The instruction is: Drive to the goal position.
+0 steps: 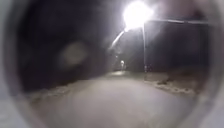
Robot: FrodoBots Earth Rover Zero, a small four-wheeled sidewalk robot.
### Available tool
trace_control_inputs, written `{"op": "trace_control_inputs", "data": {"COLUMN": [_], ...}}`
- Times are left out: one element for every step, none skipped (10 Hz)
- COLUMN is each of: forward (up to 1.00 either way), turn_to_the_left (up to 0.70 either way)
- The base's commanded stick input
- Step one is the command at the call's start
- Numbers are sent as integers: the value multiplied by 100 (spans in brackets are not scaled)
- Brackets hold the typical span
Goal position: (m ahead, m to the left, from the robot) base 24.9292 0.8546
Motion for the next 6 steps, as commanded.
{"op": "trace_control_inputs", "data": {"forward": [85,85,85,85,85,85], "turn_to_the_left": [0,0,0,-30,5,0]}}
